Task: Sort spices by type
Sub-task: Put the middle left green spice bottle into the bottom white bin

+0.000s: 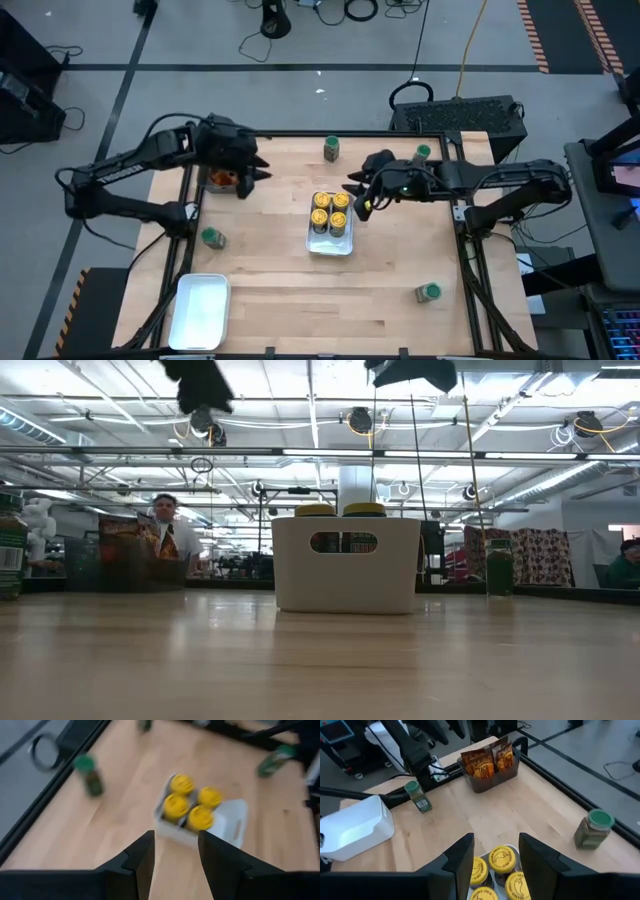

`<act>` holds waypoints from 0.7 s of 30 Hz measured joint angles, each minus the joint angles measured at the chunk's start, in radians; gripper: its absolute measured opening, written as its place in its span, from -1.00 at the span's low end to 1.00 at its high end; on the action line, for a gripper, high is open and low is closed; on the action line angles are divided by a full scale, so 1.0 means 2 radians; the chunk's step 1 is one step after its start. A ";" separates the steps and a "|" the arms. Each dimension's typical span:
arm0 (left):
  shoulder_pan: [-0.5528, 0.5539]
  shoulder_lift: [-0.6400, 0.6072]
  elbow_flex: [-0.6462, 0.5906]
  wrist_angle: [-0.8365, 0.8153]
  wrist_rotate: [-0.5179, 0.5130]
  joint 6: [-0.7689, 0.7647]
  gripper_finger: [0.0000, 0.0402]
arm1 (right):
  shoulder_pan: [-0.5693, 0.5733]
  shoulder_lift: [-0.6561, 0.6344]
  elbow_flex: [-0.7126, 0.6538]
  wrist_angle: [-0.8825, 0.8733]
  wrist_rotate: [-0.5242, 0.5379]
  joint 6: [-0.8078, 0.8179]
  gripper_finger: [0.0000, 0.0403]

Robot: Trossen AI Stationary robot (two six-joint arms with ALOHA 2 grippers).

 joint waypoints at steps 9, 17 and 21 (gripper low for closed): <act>-0.078 0.000 0.000 0.081 0.002 0.020 -0.22 | -0.007 0.029 0.000 0.086 0.000 -0.049 -0.32; -0.109 -0.002 0.000 0.126 0.002 0.023 -0.22 | -0.009 0.034 0.000 0.137 0.000 -0.101 -0.32; -0.120 -0.006 -0.006 0.145 0.003 0.012 -0.24 | -0.009 0.034 0.000 0.133 -0.009 -0.087 -0.32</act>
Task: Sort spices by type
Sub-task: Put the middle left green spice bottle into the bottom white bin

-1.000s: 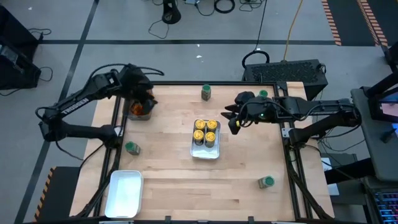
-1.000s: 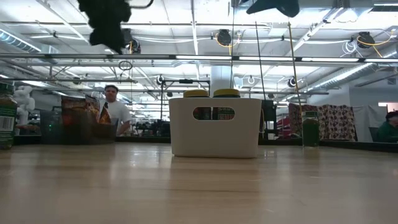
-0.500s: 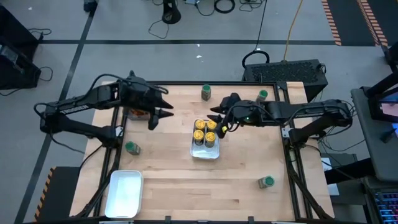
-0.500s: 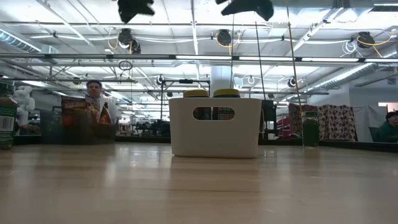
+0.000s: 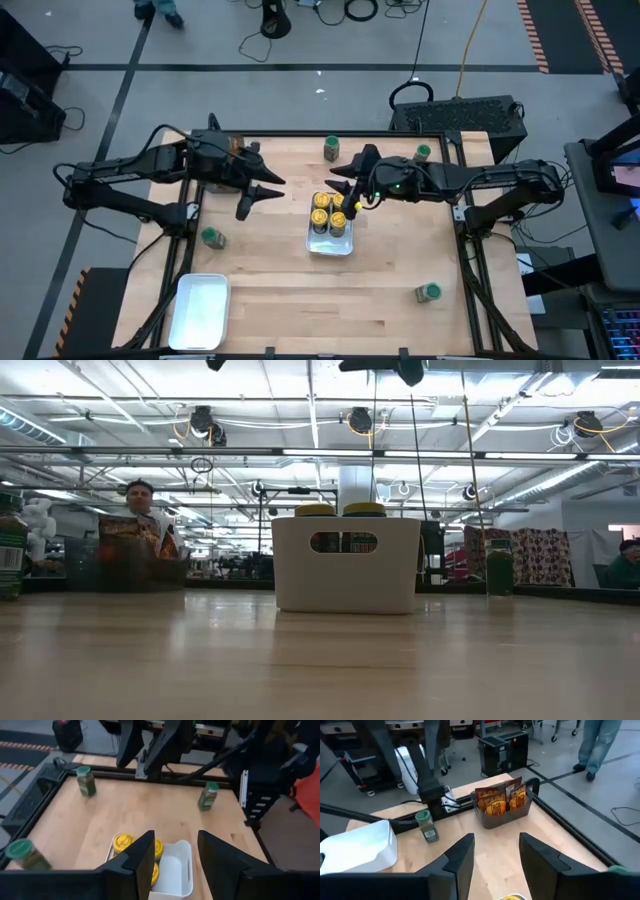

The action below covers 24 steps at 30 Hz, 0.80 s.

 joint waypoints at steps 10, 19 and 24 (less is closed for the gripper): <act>-0.009 -0.104 -0.176 0.151 0.000 -0.081 -0.38 | 0.001 0.000 0.000 -0.012 -0.020 0.004 -0.32; -0.009 -0.222 -0.250 0.172 -0.007 -0.129 -0.40 | -0.022 0.000 0.000 -0.021 -0.074 -0.014 -0.32; -0.009 -0.254 -0.260 0.166 -0.011 -0.150 -0.40 | -0.045 0.000 0.000 -0.033 -0.086 -0.024 -0.32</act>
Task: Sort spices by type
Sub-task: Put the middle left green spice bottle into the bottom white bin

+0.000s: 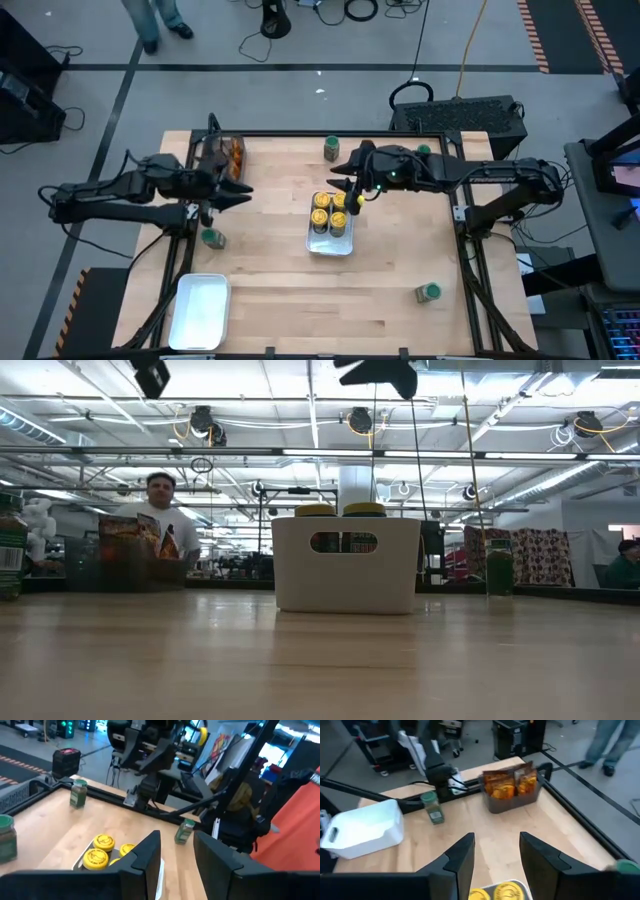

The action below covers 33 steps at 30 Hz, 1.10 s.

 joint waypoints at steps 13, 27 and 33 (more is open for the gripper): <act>-0.003 -0.007 -0.044 -0.004 0.004 -0.051 -0.40 | -0.020 0.009 0.000 -0.090 0.001 0.011 -0.42; -0.075 0.081 -0.046 0.014 0.007 -0.109 -0.40 | 0.004 0.048 0.000 -0.116 0.002 0.017 -0.99; -0.114 0.111 -0.033 0.012 -0.012 -0.164 -0.40 | 0.015 0.046 0.000 -0.118 0.002 -0.012 -1.00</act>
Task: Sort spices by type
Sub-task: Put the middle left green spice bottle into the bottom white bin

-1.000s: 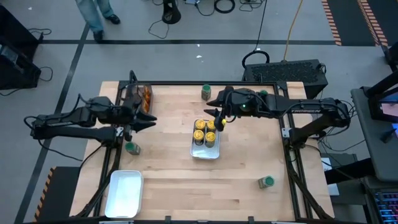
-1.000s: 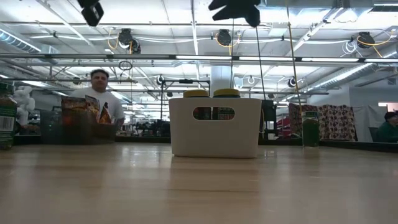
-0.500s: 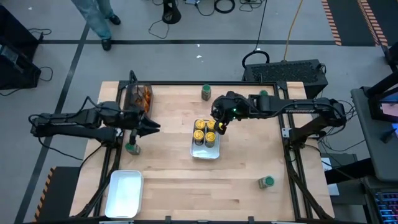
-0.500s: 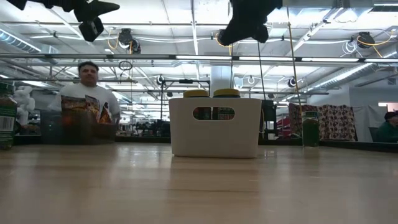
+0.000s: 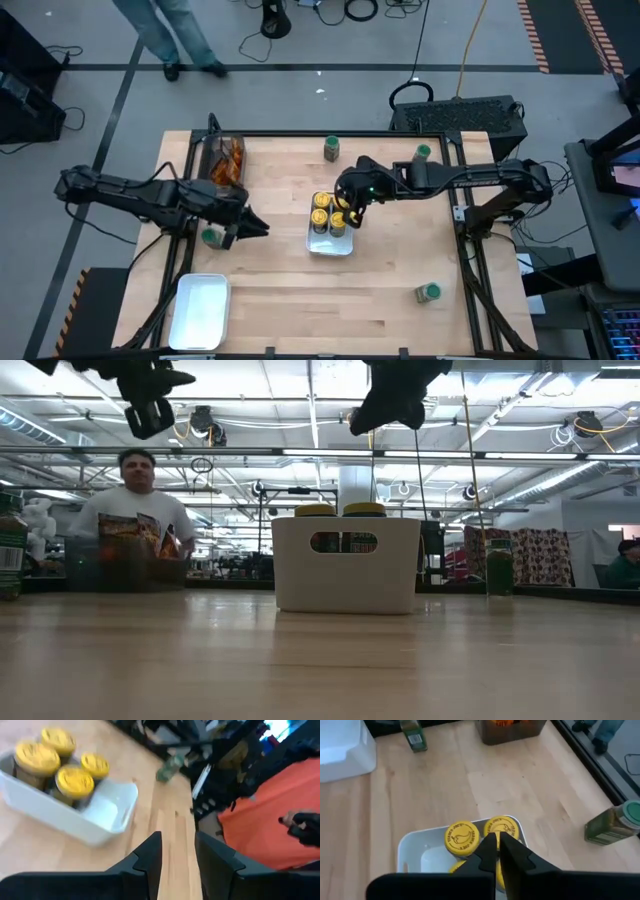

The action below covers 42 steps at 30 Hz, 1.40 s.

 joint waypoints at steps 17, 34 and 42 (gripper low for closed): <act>-0.100 0.043 0.194 -0.572 -0.038 -0.057 -0.39 | -0.010 -0.001 0.000 0.032 -0.038 -0.116 -1.00; -0.108 0.044 0.174 -0.621 -0.074 0.081 0.26 | -0.019 -0.001 0.000 0.034 -0.054 -0.114 -1.00; -0.108 0.044 0.111 -0.612 -0.067 0.082 0.29 | -0.019 -0.001 0.000 0.034 -0.054 -0.114 -1.00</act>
